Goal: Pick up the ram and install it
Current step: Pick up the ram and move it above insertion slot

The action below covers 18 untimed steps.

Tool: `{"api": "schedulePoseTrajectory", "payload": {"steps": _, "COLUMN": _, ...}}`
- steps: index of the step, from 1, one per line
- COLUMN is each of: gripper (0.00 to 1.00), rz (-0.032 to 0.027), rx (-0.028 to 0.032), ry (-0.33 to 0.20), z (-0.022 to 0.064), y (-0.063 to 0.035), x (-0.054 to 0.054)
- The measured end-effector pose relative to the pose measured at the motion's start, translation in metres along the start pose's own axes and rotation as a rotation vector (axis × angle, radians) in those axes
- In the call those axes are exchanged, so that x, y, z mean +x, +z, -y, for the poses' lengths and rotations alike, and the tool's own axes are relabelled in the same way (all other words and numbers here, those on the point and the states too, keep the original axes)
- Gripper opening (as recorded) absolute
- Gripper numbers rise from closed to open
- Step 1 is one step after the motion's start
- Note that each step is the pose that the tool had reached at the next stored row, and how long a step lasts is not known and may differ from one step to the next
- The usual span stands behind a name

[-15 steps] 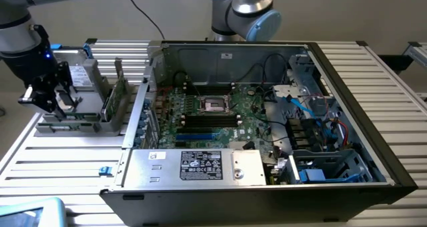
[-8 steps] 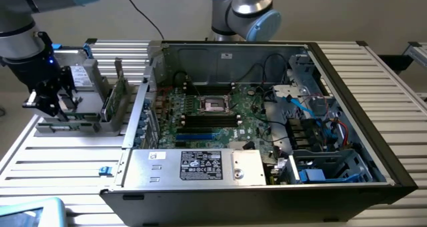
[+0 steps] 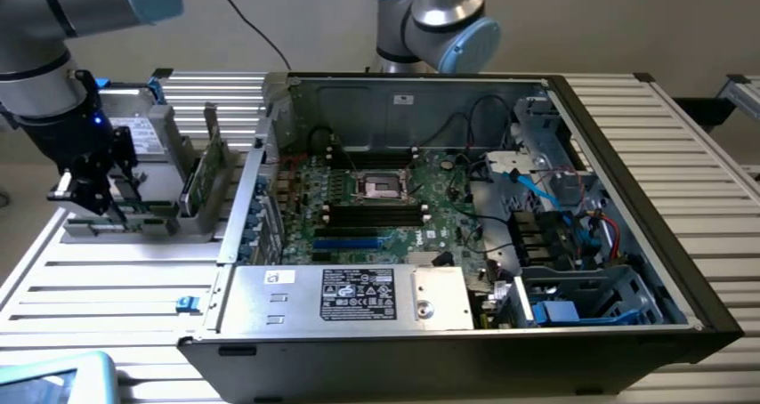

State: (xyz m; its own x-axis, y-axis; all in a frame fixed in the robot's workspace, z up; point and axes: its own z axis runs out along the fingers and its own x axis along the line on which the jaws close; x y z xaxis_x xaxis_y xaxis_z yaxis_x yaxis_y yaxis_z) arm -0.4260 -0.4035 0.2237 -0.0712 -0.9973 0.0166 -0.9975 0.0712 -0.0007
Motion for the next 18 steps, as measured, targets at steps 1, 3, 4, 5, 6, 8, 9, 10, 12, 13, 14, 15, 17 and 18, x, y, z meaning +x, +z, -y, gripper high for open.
{"api": "schedulePoseTrajectory", "payload": {"steps": 1, "gripper": 0.49, "rz": 0.0000, "rx": 0.0000, "ry": 0.000, "z": 0.0000, "y": 0.0018, "x": 0.000}}
{"api": "schedulePoseTrajectory", "payload": {"steps": 3, "gripper": 0.49, "rz": -0.0001, "rx": -0.0001, "ry": 0.000, "z": 0.0000, "y": 0.0055, "x": 0.000}}
{"api": "schedulePoseTrajectory", "payload": {"steps": 4, "gripper": 0.49, "rz": -0.0001, "rx": -0.0001, "ry": 0.000, "z": 0.0000, "y": 0.0073, "x": 0.000}}
{"api": "schedulePoseTrajectory", "payload": {"steps": 5, "gripper": 0.49, "rz": 0.0000, "rx": 0.0000, "ry": 0.000, "z": -0.0001, "y": 0.0091, "x": 0.000}}
{"api": "schedulePoseTrajectory", "payload": {"steps": 6, "gripper": 0.49, "rz": 0.0001, "rx": 0.0001, "ry": 0.000, "z": -0.0003, "y": 0.0110, "x": 0.000}}
{"api": "schedulePoseTrajectory", "payload": {"steps": 8, "gripper": 0.49, "rz": -0.0001, "rx": 0.0000, "ry": 0.000, "z": -0.0008, "y": 0.0146, "x": 0.000}}
{"api": "schedulePoseTrajectory", "payload": {"steps": 9, "gripper": 0.49, "rz": -0.0001, "rx": -0.0001, "ry": 0.000, "z": -0.0009, "y": 0.0164, "x": 0.000}}
{"api": "schedulePoseTrajectory", "payload": {"steps": 10, "gripper": 0.49, "rz": -0.0001, "rx": -0.0001, "ry": 0.000, "z": -0.0010, "y": 0.0182, "x": 0.000}}
{"api": "schedulePoseTrajectory", "payload": {"steps": 12, "gripper": 0.49, "rz": 0.0000, "rx": 0.0000, "ry": 0.000, "z": -0.0011, "y": 0.0219, "x": 0.000}}
{"api": "schedulePoseTrajectory", "payload": {"steps": 13, "gripper": 0.49, "rz": 0.0000, "rx": 0.0000, "ry": 0.000, "z": -0.0013, "y": 0.0237, "x": 0.001}}
{"api": "schedulePoseTrajectory", "payload": {"steps": 14, "gripper": 0.49, "rz": -0.0001, "rx": -0.0001, "ry": 0.000, "z": -0.0018, "y": 0.0255, "x": 0.000}}
{"api": "schedulePoseTrajectory", "payload": {"steps": 15, "gripper": 0.49, "rz": 0.0000, "rx": -0.0001, "ry": 0.000, "z": -0.0025, "y": 0.0273, "x": 0.000}}
{"api": "schedulePoseTrajectory", "payload": {"steps": 17, "gripper": 0.46, "rz": 0.0000, "rx": 0.0001, "ry": 0.000, "z": -0.0033, "y": 0.0309, "x": 0.001}}
{"api": "schedulePoseTrajectory", "payload": {"steps": 18, "gripper": 0.46, "rz": 0.0001, "rx": 0.0000, "ry": 0.000, "z": -0.0033, "y": 0.0323, "x": 0.001}}
